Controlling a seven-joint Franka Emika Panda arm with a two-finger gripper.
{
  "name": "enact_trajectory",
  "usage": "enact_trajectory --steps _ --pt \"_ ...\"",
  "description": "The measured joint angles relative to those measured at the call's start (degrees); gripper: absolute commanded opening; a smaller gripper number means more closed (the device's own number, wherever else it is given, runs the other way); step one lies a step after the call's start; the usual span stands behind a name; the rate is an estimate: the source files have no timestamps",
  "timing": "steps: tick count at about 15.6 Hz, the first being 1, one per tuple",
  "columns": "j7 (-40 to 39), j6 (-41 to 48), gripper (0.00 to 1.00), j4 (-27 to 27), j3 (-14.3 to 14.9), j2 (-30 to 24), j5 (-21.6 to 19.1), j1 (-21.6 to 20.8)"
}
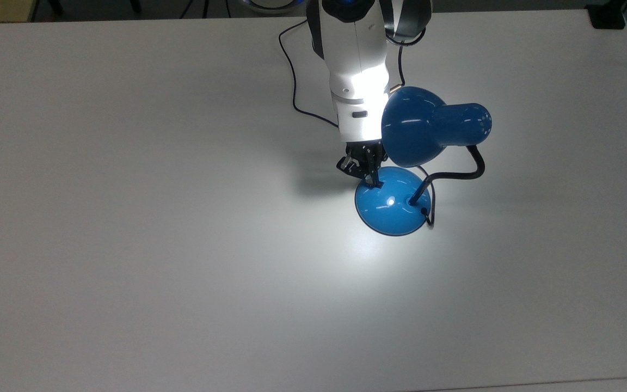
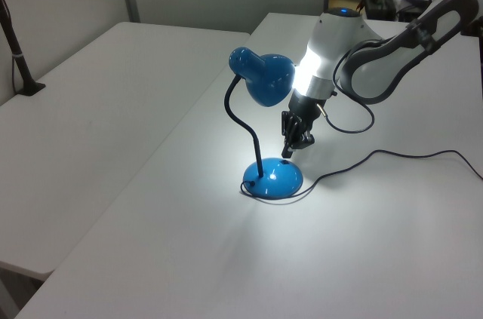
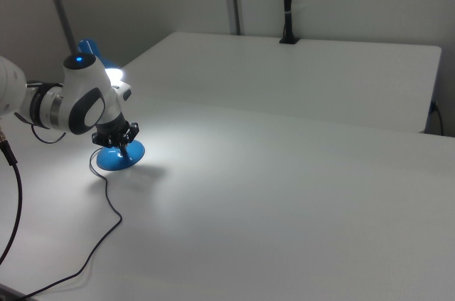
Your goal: Turn off the lamp
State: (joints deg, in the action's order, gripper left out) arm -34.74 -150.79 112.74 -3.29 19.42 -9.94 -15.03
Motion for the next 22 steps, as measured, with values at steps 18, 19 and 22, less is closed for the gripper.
enact_trajectory --steps 18,19,22 --pt "0.11 1.34 0.00 0.83 -1.09 0.56 -0.33 2.75" --pt "0.32 2.00 0.00 0.83 -1.09 0.49 -0.37 3.54" --pt "2.45 5.30 0.00 0.66 -1.06 -0.50 -0.39 5.80"
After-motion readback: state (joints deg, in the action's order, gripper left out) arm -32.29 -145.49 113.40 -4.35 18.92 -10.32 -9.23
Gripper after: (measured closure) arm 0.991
